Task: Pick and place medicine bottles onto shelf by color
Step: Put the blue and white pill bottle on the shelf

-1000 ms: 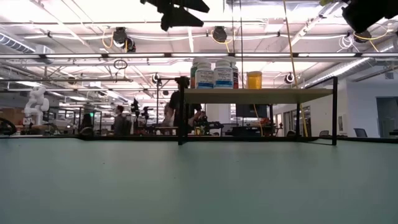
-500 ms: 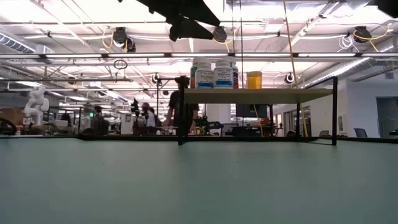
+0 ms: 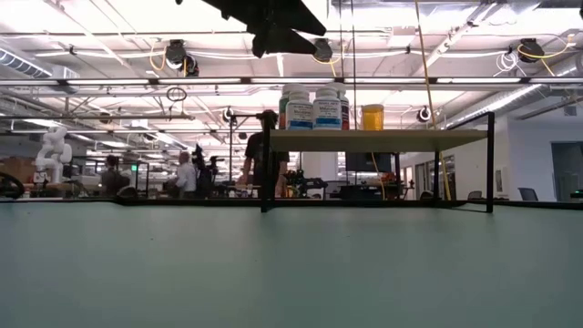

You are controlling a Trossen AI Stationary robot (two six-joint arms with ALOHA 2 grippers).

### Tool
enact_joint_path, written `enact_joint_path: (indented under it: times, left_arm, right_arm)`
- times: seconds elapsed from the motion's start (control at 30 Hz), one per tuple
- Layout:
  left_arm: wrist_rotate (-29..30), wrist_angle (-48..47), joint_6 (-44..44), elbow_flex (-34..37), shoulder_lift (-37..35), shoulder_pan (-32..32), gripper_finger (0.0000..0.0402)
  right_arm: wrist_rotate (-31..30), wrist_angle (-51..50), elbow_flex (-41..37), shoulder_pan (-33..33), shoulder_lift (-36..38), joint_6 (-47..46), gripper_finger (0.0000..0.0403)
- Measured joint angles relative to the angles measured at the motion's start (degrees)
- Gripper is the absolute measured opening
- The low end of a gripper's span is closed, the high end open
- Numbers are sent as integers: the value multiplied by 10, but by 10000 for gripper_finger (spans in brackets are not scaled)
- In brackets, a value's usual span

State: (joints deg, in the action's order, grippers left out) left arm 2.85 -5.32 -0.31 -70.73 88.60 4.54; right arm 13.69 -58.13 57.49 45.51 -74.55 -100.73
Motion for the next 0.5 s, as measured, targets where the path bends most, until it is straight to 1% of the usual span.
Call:
enact_joint_path:
  times: [0.13, 0.27, 0.5]
  left_arm:
    - [0, 0, -1, 0, 0, 0, 255]
    - [0, 0, -3, 0, 0, -2, 255]
    - [0, 0, -9, 0, 0, -7, 255]
  right_arm:
    - [2, 3, 0, 0, -25, 1, 276]
    - [29, 5, 0, 0, -49, -3, 276]
    - [30, 15, -6, 0, -70, -6, 271]
